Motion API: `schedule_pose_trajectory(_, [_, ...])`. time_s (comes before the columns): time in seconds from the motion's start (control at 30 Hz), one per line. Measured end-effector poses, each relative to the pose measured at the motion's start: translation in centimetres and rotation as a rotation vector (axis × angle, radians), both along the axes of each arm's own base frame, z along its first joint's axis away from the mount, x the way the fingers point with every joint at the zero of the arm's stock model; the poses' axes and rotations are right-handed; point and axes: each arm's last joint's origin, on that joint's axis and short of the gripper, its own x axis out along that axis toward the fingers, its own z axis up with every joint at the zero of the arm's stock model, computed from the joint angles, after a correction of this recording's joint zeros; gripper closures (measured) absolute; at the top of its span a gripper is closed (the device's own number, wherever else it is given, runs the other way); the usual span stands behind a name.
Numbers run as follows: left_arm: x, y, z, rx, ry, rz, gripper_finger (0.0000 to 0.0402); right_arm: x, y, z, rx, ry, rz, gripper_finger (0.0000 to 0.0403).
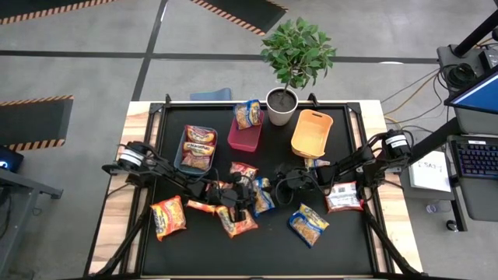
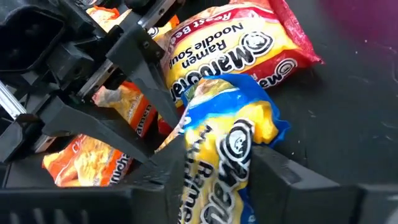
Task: Sort Maruchan noodles
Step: Put the left blue noodle pack into the red bin
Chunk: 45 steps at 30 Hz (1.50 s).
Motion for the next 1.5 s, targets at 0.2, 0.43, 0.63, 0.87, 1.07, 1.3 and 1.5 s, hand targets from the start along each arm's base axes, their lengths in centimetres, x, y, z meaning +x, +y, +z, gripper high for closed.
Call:
schedule_pose_trajectory(0.2, [-0.4, 0.0, 2.9, 0.027, -0.068, -0.028, 0.0267, 0.0, 0.1, 0.0, -0.052, 0.001, 0.033, 0.0321])
schedule_pose_trajectory(0.43, [-2.0, 0.5, 6.7, 0.055, -0.16, -0.055, 0.0267, 0.0, 0.3, 0.1, -0.126, -0.007, 0.076, 0.0342])
schedule_pose_trajectory(0.63, [-3.7, 1.0, 8.9, 0.045, -0.235, -0.058, 0.0267, 0.0, 1.3, 0.6, -0.226, -0.057, 0.115, 0.0344])
schedule_pose_trajectory(0.87, [-4.3, 1.1, 9.7, -0.027, -0.315, -0.033, 0.0262, -0.3, 3.2, 1.1, -0.429, -0.099, 0.144, 0.0344])
schedule_pose_trajectory(1.07, [-3.9, 1.1, 8.9, -0.049, -0.325, -0.031, 0.0224, -0.8, 4.9, 1.3, -0.57, -0.112, 0.186, 0.0344])
schedule_pose_trajectory(1.3, [-2.5, 0.9, 6.9, -0.061, -0.382, -0.025, 0.0164, -1.0, 5.4, 1.4, -0.631, -0.109, 0.19, 0.0344])
schedule_pose_trajectory(1.5, [-1.5, 1.3, 4.2, -0.058, -0.362, -0.002, 0.0137, -1.0, 5.4, 1.4, -0.632, -0.109, 0.191, 0.0344])
